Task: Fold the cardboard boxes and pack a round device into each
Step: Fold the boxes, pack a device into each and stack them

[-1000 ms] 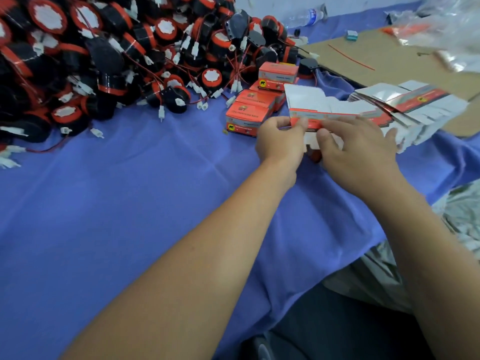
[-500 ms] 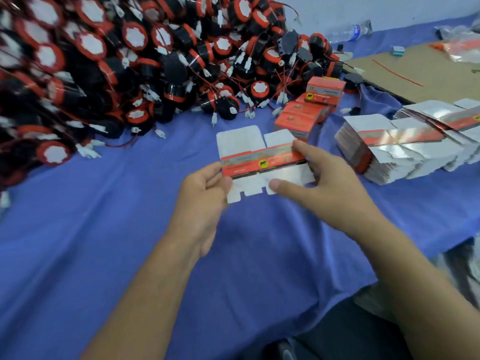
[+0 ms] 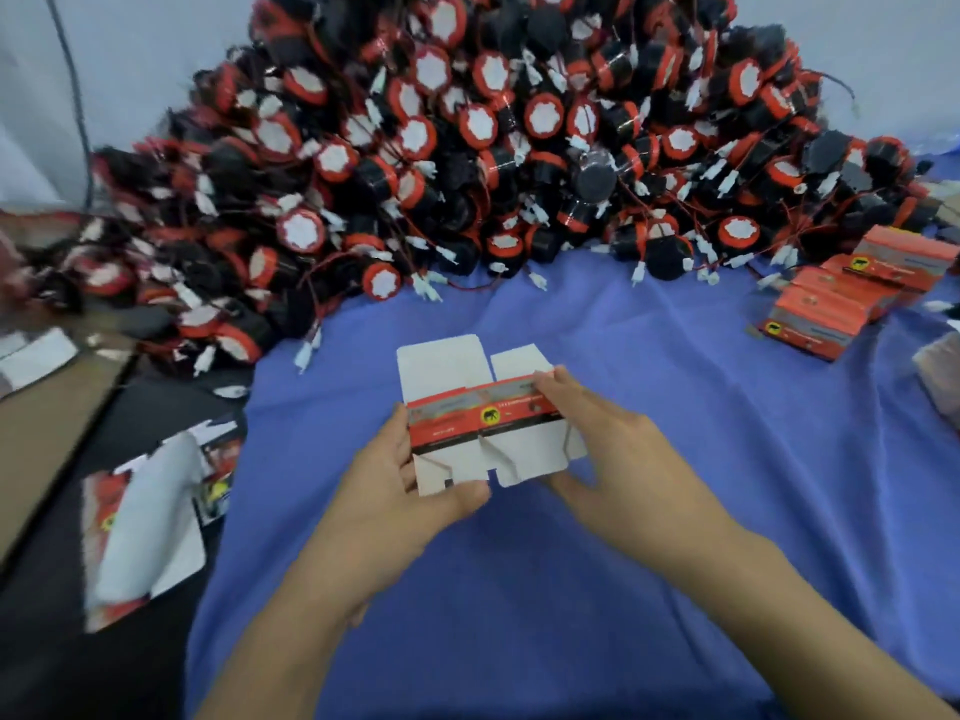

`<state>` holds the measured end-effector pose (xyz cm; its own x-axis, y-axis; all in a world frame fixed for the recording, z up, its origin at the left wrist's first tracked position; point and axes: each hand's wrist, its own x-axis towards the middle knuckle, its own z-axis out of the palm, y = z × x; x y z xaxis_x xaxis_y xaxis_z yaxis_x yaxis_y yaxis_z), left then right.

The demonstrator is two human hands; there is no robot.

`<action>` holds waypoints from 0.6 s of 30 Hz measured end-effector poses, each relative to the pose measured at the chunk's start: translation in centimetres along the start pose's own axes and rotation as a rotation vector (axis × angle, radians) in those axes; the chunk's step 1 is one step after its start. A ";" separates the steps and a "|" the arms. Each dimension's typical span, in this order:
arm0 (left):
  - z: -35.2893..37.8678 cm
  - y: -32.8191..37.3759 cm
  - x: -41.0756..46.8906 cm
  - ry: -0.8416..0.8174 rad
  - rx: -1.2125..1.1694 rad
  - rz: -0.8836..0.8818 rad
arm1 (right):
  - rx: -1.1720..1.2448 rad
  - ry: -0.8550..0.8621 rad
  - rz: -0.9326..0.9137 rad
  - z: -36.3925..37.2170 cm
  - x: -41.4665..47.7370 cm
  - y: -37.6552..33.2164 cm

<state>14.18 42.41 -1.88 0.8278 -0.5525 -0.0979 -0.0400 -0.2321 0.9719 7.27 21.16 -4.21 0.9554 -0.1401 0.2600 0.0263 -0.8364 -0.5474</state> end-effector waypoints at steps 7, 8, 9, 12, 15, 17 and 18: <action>-0.8 -0.5 0.8 0.126 0.215 0.071 | 0.023 -0.084 -0.081 3.1 2.2 -3.9; -1.3 -0.4 1.1 0.148 0.188 0.084 | 0.065 -0.059 -0.049 3.3 2.6 -4.0; -1.9 -0.4 1.4 0.159 0.124 0.084 | 0.142 -0.021 0.009 3.2 2.9 -4.1; -3.9 -0.9 1.6 0.035 -0.044 0.054 | 0.323 0.070 0.139 2.3 3.7 -4.4; -4.9 -0.9 1.7 -0.146 0.144 0.121 | 0.465 0.055 0.259 1.0 4.9 -4.5; -4.9 -0.8 2.1 -0.114 0.260 0.166 | 0.654 -0.042 0.367 -0.3 5.4 -4.7; -4.8 -0.8 2.4 -0.050 0.293 0.203 | 0.770 -0.087 0.389 -0.9 5.6 -4.7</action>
<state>18.90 45.08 -1.91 0.7583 -0.6478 0.0731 -0.3652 -0.3293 0.8707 12.25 23.81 0.55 0.9561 -0.2747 -0.1021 -0.1453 -0.1417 -0.9792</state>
